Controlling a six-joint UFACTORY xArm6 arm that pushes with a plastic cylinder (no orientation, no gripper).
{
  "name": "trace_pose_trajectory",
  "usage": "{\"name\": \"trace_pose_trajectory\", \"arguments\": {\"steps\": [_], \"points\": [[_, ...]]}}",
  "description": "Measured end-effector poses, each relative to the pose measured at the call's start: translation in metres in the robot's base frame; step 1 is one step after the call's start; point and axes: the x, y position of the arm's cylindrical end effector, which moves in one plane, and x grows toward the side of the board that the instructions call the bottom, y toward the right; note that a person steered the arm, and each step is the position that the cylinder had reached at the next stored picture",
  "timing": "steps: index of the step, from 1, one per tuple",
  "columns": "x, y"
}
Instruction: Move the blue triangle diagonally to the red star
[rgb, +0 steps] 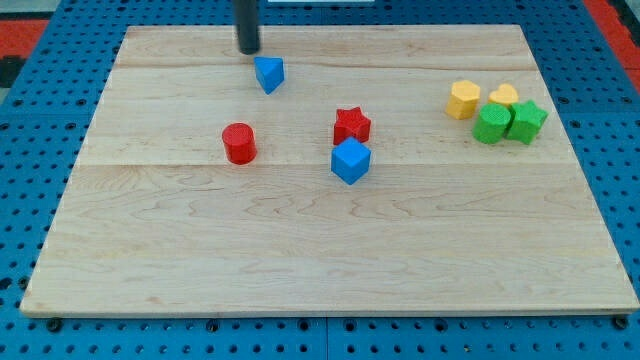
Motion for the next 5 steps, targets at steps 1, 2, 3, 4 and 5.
{"name": "trace_pose_trajectory", "arguments": {"steps": [1, 2, 3, 4, 5], "points": [[0.002, 0.025], [0.031, 0.104], [0.075, 0.139], [0.089, 0.1], [0.077, 0.015]]}}
